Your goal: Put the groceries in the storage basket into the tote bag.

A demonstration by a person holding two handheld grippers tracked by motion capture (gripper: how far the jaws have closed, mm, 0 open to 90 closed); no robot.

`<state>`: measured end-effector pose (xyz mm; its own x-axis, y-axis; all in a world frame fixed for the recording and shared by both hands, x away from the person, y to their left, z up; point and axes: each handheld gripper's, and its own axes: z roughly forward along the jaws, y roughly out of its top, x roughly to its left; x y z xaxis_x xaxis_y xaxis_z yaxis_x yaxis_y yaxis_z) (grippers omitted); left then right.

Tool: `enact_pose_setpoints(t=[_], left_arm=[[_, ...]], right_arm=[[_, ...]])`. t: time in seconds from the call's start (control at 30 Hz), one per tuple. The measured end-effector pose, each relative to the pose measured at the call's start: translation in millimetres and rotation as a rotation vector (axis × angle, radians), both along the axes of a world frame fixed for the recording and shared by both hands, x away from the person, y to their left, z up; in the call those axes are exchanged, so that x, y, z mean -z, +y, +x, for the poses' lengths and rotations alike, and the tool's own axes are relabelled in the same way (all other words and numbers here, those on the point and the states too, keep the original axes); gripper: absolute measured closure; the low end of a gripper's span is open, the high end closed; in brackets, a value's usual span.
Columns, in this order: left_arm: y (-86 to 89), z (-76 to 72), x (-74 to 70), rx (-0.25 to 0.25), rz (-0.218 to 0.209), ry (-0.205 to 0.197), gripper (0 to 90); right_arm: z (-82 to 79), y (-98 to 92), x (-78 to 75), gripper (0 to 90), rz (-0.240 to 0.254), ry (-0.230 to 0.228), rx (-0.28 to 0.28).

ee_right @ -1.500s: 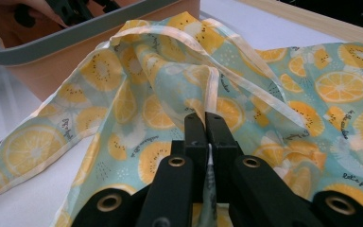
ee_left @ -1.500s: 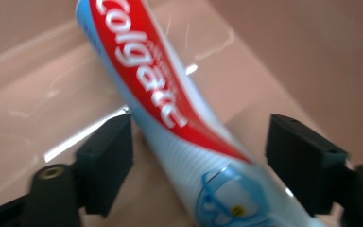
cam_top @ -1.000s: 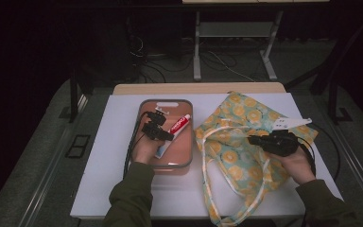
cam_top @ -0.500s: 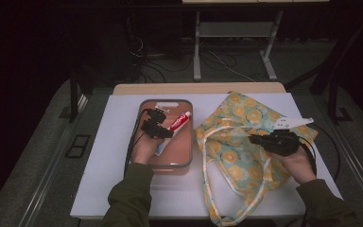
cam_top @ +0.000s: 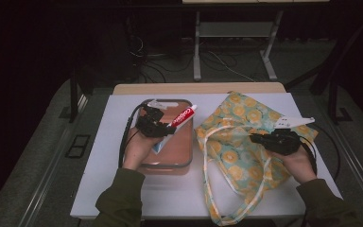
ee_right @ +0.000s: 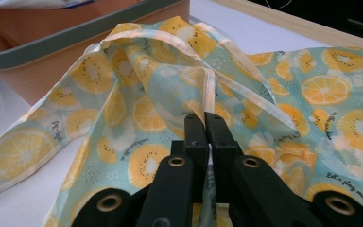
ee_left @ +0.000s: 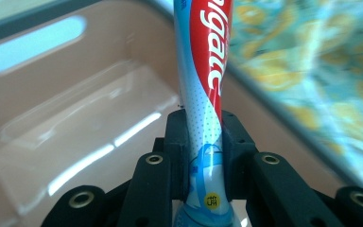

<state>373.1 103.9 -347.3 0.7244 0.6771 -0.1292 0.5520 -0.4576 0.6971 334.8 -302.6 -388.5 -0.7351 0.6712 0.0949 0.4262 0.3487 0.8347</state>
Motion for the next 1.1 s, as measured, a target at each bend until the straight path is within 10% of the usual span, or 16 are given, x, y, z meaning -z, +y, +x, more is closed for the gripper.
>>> enact_pose_setpoints(t=[0.5, 1.1], left_arm=[[-74.5, -54.6, -8.2, 0.229, -0.052, -0.019, 75.8], [-160.2, -85.9, 53.5, 0.291, 0.085, 0.023, 75.6]], right_arm=[[0.2, -2.5, -0.8, 88.5, 0.001, -0.001, 0.008], [-1.1, -5.8, -1.8, 88.4, 0.001, -0.005, 0.01]])
